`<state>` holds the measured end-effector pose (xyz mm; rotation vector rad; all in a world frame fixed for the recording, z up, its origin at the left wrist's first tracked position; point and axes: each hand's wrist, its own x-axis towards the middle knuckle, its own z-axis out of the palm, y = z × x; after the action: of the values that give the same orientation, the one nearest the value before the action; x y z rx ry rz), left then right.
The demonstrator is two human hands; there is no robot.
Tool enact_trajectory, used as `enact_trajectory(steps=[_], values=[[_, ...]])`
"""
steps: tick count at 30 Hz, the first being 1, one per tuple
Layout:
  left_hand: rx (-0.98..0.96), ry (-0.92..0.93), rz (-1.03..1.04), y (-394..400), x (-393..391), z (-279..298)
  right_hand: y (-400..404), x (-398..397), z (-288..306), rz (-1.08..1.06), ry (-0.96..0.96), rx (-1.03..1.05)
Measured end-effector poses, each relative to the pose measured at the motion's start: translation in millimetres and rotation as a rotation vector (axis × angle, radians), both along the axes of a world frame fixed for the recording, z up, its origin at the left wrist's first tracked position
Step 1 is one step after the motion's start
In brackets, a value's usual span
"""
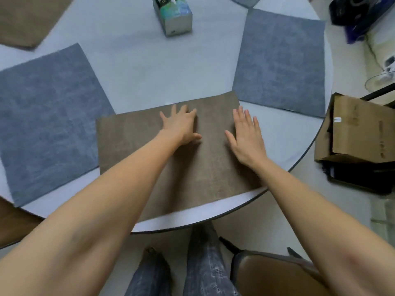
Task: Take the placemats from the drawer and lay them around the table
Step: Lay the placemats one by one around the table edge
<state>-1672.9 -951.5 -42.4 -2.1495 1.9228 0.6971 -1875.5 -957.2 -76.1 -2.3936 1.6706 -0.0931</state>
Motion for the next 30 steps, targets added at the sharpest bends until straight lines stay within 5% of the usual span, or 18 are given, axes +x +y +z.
enact_trajectory(steps=[7, 13, 21, 25, 30], values=[[0.185, 0.103, 0.169, -21, -3, -14, -85, 31, -28, 0.351, 0.122, 0.047], [0.201, 0.057, 0.185, -27, -8, -8, -96, 26, -39, 0.035, 0.056, 0.065], [0.1, -0.069, 0.032, -13, 10, -16, -97, 27, -35, 0.048, 0.106, 0.076], [0.05, 0.081, 0.096, -16, 39, -3, -93, 42, -19, 0.043, 0.258, 0.073], [-0.103, 0.041, 0.302, 10, 128, 9, -48, 131, 15, 0.303, -0.063, 0.173]])
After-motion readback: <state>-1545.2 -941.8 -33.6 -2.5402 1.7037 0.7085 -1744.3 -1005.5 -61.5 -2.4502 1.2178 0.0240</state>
